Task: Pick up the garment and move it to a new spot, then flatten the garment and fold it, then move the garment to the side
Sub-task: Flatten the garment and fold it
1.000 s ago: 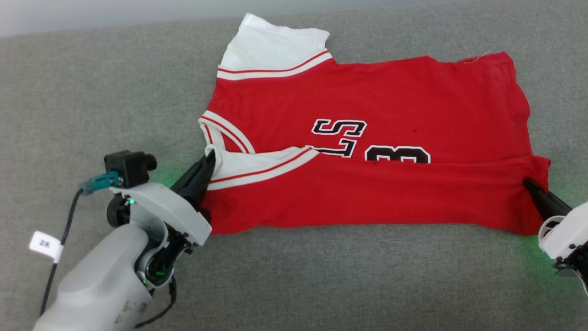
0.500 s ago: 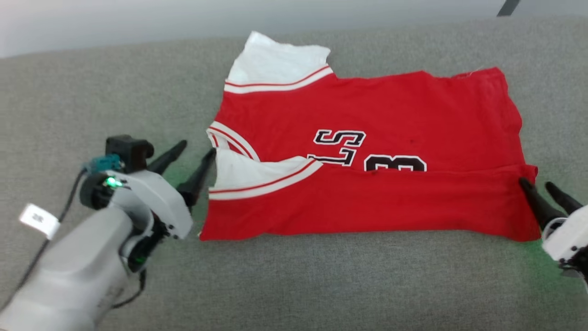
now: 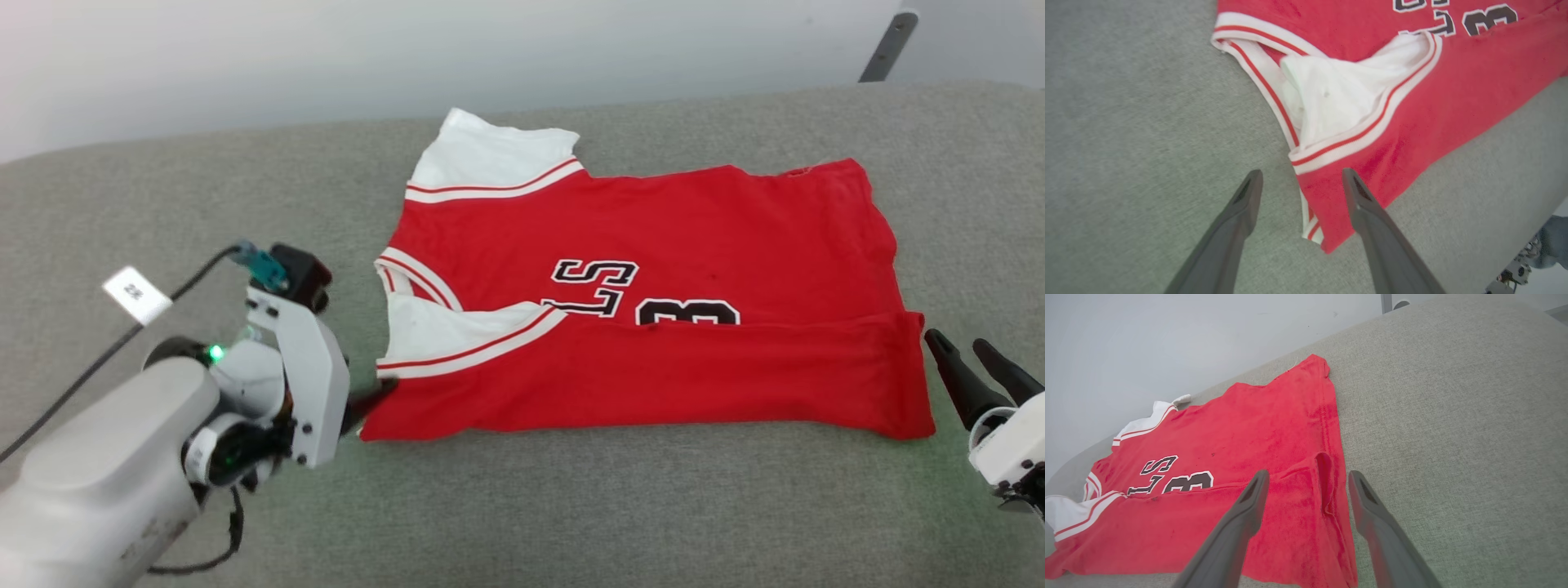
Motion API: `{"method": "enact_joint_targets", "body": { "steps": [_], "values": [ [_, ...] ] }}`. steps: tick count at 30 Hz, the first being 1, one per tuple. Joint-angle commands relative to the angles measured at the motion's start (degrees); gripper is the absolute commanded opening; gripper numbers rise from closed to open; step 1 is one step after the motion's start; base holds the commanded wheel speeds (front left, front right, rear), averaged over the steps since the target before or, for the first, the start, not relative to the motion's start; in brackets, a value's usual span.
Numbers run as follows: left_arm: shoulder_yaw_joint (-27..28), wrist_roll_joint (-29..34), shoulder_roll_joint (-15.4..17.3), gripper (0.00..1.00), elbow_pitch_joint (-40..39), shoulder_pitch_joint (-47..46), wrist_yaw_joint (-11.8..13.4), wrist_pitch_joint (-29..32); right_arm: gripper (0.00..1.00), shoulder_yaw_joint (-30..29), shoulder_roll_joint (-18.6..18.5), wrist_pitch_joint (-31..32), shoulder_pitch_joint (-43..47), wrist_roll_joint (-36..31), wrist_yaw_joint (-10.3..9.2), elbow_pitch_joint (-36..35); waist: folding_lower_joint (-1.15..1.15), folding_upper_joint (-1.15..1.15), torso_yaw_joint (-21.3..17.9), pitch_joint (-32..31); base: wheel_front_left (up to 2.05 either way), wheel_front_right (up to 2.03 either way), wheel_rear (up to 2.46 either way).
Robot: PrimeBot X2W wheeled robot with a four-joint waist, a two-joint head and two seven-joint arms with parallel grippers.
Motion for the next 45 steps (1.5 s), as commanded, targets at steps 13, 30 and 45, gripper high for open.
{"method": "enact_joint_targets", "body": {
  "steps": [13, 30, 45],
  "values": [
    [-0.1, -7.6, 2.5, 1.00, -3.9, 7.0, 4.9, 6.3, 1.00, 0.9, 0.8, 0.7, 0.4, -0.4, -0.04, -3.0, 0.00, 0.00, -4.9, 3.3, 0.00, 0.00, 0.00],
    [0.6, -7.7, -0.9, 0.00, -2.1, 7.9, 0.6, 2.0, 1.00, 11.7, -7.6, 15.7, -5.4, -8.1, -0.04, -6.2, 0.00, 0.00, -4.2, 4.0, 0.00, 0.00, 0.00],
    [0.4, -5.4, -3.0, 0.00, -2.9, 6.7, -0.2, -0.7, 0.47, 20.9, -7.2, 27.2, -13.0, -6.3, 0.00, 7.5, 0.00, 0.00, -1.4, 5.9, 0.00, 0.00, 0.00]
  ]
}}
